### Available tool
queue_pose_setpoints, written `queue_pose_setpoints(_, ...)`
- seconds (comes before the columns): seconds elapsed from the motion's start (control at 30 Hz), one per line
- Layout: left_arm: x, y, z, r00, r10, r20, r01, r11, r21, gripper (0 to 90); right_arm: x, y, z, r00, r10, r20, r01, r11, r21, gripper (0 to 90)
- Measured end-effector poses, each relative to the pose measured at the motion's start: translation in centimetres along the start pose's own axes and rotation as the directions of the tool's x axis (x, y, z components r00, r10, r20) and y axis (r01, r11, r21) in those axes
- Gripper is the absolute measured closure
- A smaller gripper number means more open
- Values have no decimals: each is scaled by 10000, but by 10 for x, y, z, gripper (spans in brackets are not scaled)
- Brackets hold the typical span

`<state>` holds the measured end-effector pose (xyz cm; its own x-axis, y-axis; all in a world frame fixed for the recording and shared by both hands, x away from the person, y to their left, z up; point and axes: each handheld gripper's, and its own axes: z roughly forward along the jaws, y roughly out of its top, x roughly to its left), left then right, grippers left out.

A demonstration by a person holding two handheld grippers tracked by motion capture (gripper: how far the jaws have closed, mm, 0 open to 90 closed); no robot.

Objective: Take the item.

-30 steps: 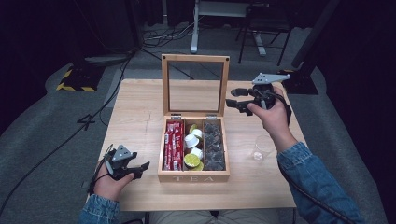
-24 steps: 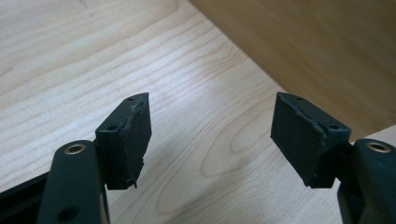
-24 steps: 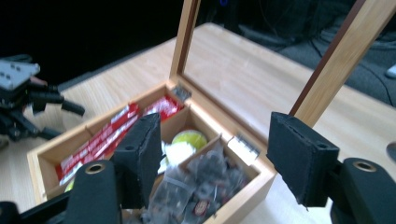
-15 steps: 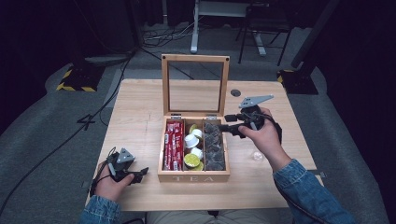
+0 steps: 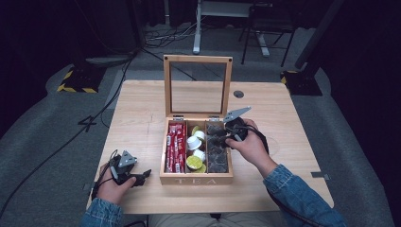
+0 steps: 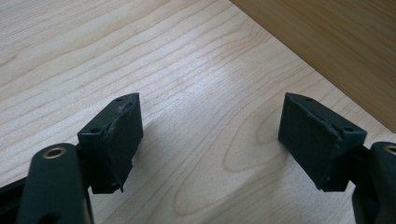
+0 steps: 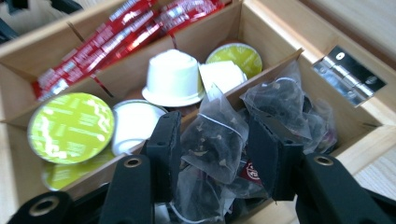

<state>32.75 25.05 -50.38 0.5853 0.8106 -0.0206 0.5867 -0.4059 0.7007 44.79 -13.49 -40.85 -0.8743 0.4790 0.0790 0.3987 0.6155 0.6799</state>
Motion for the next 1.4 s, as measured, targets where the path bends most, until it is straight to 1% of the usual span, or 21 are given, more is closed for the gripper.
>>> queue_pose_setpoints(0.1, 0, 0, 0, 10000, -41, 1, 41, 10000, 28, 223, -1, -1, 9, 9998, -105, 162, 100, 9995, 309, 547)
queue_pose_setpoints(0.17, -1, 0, -1, 10000, -37, -11, 37, 10000, 41, 223, -2, -2, 14, 9996, -132, 246, 119, 9986, 523, 529)
queue_pose_setpoints(0.27, 0, -1, -1, 10000, -36, 0, 36, 10000, 21, 223, -3, -5, 23, 9996, -129, 240, 108, 9963, 856, 527)
queue_pose_setpoints(0.3, 0, -1, -1, 10000, -38, 3, 38, 10000, 23, 223, -3, -6, 26, 9998, -122, 174, 106, 9959, 901, 527)
queue_pose_setpoints(0.4, 0, 0, -1, 10000, -49, 23, 49, 10000, 39, 222, -2, -6, 30, 9997, -187, 164, 170, 9949, 989, 526)
queue_pose_setpoints(0.47, 0, 0, -1, 10000, -58, 37, 58, 10000, 42, 222, -2, -6, 32, 9994, -267, 202, 244, 9940, 1068, 554)
queue_pose_setpoints(0.53, 0, 0, -1, 10000, -44, 33, 44, 10000, 34, 221, -2, -6, 32, 9991, -387, 157, 368, 9937, 1061, 616)
queue_pose_setpoints(0.6, 0, 0, 0, 10000, -35, 22, 35, 10000, 28, 220, -2, -6, 31, 9990, -433, 132, 417, 9939, 1020, 655)
queue_pose_setpoints(0.63, 0, 0, 0, 10000, -33, 29, 33, 10000, 24, 220, -2, -6, 31, 9986, -506, 152, 488, 9938, 996, 704)
queue_pose_setpoints(0.7, 0, 0, 0, 10000, -35, 35, 35, 10000, 26, 220, -1, -7, 29, 9985, -539, 109, 527, 9944, 919, 751)
queue_pose_setpoints(0.93, 0, 0, 0, 10000, -46, 32, 46, 10000, 24, 220, -2, -6, 22, 9986, -501, 148, 490, 9967, 649, 770)
queue_pose_setpoints(1.27, 0, 0, 0, 10000, -58, 32, 58, 10000, 24, 220, -2, -3, 6, 9997, -251, 56, 252, 9997, -71, 769)
queue_pose_setpoints(1.4, 1, 0, 0, 10000, -55, 37, 55, 10000, 22, 220, -2, -3, -2, 9999, -157, -34, 155, 9985, -530, 769)
